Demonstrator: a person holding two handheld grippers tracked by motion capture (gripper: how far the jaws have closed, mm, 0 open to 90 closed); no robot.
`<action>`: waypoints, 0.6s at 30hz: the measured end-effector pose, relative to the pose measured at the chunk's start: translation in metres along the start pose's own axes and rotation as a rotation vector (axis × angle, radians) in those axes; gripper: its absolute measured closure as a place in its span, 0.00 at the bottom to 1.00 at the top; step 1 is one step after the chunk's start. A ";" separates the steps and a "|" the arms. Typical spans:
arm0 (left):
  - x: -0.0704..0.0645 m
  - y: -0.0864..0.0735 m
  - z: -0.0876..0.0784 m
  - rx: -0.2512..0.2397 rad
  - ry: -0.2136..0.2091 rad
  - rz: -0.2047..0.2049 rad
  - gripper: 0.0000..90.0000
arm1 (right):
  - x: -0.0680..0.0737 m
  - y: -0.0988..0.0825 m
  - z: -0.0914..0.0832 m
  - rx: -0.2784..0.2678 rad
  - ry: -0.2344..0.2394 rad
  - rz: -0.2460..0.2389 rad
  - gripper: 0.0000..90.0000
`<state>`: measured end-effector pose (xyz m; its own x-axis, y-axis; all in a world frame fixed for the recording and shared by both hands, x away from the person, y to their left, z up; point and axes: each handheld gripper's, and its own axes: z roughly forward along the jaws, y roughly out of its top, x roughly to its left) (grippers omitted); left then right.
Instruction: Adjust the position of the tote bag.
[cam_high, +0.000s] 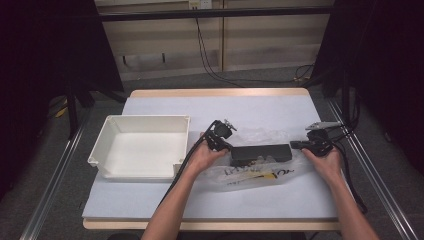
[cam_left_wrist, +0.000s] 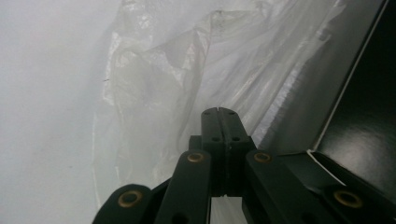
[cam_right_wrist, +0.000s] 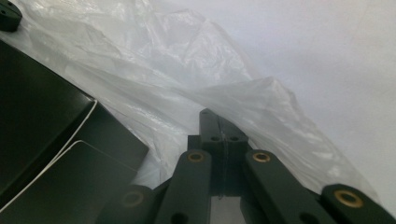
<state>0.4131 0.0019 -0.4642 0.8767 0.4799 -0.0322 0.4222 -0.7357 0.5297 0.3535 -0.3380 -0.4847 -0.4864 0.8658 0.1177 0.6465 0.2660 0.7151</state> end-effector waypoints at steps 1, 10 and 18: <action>0.001 0.000 0.000 -0.003 0.001 -0.002 1.00 | 0.000 0.000 0.000 0.003 -0.011 -0.007 1.00; 0.005 -0.005 -0.002 -0.021 -0.019 -0.033 1.00 | 0.002 -0.004 -0.004 -0.012 -0.046 -0.019 1.00; -0.008 -0.004 -0.011 -0.081 -0.019 0.021 0.97 | 0.009 -0.004 -0.021 -0.096 0.005 -0.019 0.94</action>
<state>0.4020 0.0063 -0.4564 0.8895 0.4555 -0.0358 0.3845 -0.7040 0.5971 0.3341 -0.3400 -0.4718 -0.5014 0.8586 0.1067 0.5780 0.2406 0.7798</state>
